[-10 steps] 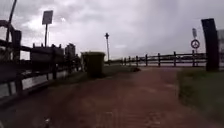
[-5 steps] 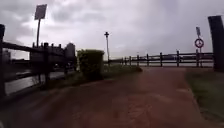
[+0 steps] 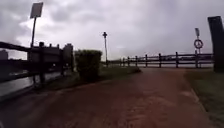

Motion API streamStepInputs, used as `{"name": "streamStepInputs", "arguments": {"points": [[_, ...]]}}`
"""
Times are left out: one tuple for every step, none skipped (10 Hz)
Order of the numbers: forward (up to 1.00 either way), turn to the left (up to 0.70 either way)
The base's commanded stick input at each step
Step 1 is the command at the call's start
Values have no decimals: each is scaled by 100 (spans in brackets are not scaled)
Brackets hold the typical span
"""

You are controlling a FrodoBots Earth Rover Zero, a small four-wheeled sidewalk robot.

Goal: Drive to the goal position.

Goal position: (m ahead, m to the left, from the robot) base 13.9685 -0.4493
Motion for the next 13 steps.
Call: {"name": "streamStepInputs", "arguments": {"points": [[0, -100], [0, -100], [0, -100], [0, -100], [0, -100], [0, -100], [0, -100], [0, -100], [0, -100], [0, -100], [0, -100], [0, -100], [0, -100]]}}
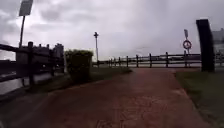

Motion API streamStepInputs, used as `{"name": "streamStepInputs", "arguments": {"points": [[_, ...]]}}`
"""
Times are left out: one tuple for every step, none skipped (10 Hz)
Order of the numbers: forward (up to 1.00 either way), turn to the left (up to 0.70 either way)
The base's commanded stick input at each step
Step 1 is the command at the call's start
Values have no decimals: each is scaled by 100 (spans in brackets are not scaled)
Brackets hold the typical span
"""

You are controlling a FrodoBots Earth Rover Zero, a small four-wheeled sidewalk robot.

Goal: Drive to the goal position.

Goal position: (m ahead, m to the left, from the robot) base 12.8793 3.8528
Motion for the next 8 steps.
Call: {"name": "streamStepInputs", "arguments": {"points": [[0, -100], [0, -100], [0, -100], [0, -100], [0, -100], [0, -100], [0, -100], [0, -100]]}}
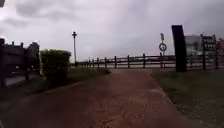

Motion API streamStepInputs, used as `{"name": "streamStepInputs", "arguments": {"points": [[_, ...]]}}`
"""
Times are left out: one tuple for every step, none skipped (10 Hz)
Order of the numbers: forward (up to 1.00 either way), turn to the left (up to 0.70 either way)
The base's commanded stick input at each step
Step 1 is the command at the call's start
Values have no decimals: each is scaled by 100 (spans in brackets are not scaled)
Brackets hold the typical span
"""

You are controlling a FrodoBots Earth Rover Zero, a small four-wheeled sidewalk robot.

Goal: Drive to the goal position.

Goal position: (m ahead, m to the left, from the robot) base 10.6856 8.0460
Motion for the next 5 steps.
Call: {"name": "streamStepInputs", "arguments": {"points": [[0, -100], [0, -53], [0, -1], [100, 0], [100, 0]]}}
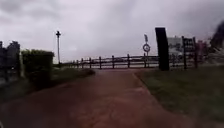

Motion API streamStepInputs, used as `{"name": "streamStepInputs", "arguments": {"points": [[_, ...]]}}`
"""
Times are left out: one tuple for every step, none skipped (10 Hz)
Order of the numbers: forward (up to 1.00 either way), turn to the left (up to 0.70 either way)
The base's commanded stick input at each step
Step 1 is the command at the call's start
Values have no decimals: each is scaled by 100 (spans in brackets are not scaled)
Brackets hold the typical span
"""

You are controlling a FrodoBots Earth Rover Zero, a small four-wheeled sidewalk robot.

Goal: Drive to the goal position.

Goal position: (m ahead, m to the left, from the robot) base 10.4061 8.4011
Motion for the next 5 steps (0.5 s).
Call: {"name": "streamStepInputs", "arguments": {"points": [[100, 0], [100, 0], [100, 0], [100, 0], [100, 0]]}}
